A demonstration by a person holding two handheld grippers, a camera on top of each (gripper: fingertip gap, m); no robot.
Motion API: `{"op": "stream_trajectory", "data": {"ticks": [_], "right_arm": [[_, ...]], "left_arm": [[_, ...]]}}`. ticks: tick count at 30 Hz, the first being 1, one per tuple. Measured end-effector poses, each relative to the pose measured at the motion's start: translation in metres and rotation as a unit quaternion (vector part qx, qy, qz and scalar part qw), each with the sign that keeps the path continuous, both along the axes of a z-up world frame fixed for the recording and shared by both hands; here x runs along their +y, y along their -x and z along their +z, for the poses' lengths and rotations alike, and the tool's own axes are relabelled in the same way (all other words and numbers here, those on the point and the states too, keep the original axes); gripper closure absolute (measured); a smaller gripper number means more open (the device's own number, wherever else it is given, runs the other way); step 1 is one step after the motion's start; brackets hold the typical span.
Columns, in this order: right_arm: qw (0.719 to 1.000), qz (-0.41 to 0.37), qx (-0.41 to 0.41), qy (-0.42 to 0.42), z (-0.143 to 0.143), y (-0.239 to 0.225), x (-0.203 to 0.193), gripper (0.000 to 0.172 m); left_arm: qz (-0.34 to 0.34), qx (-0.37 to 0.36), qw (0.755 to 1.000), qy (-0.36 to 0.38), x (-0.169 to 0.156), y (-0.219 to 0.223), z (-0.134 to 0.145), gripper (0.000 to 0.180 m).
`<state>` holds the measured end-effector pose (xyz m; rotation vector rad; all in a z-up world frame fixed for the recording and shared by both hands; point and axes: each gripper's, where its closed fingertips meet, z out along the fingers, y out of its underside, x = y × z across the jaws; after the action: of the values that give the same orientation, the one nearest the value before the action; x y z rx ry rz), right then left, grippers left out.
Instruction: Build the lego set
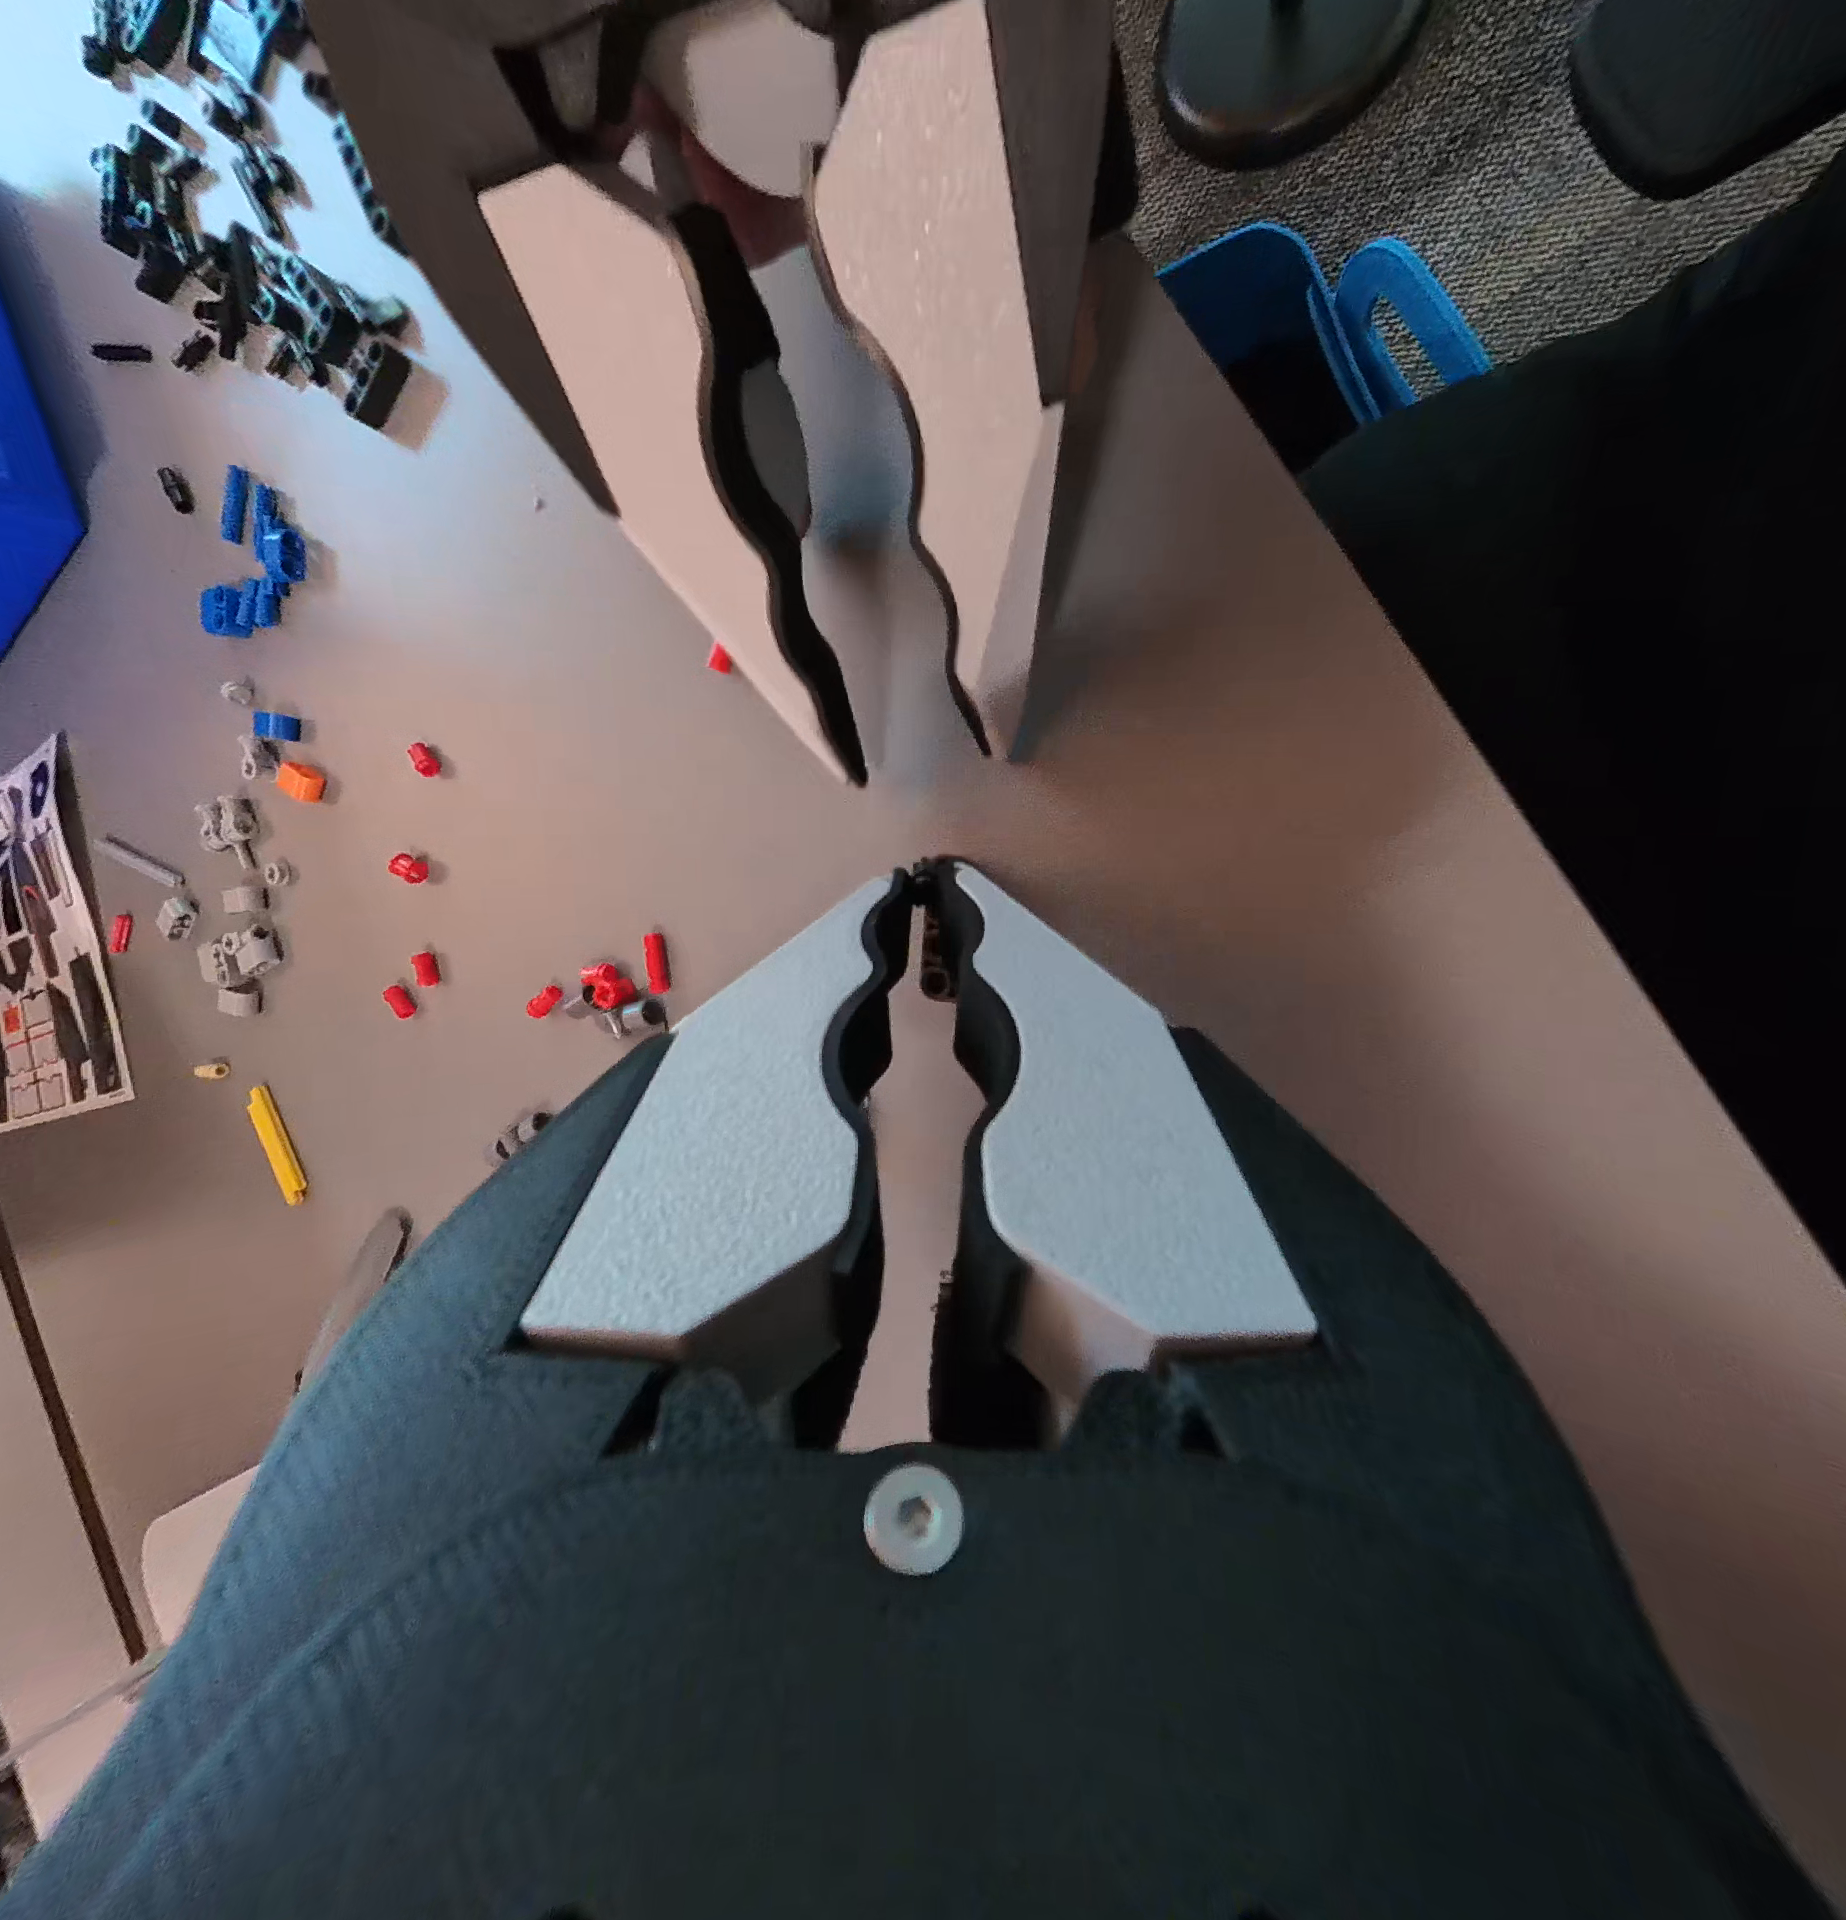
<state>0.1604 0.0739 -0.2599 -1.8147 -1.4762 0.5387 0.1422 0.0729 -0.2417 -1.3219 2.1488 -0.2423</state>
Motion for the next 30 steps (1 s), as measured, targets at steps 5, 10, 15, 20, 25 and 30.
{"op": "stream_trajectory", "data": {"ticks": [5,10,15,20,25,30], "right_arm": [[1.0,-0.006,0.015,-0.002,0.003,-0.016,0.0,0.149],[1.0,-0.001,0.015,-0.004,0.003,-0.018,-0.001,0.151],[1.0,0.005,0.019,-0.006,0.004,-0.018,-0.003,0.152],[1.0,0.008,0.021,-0.009,0.005,-0.018,-0.004,0.153],[1.0,0.009,0.023,-0.013,0.005,-0.018,-0.004,0.155],[1.0,0.01,0.023,-0.011,0.005,-0.018,-0.004,0.155]], "left_arm": [[-0.006,0.027,1.0,0.009,0.001,-0.001,-0.003,0.178],[-0.005,0.048,0.999,0.022,0.002,-0.002,-0.004,0.178],[-0.007,0.071,0.997,0.03,0.0,0.0,-0.006,0.178],[-0.005,0.081,0.996,0.036,-0.001,-0.001,-0.008,0.178],[0.001,0.089,0.995,0.034,0.002,0.0,-0.01,0.178],[0.011,0.097,0.994,0.039,0.002,0.001,-0.01,0.178]]}}
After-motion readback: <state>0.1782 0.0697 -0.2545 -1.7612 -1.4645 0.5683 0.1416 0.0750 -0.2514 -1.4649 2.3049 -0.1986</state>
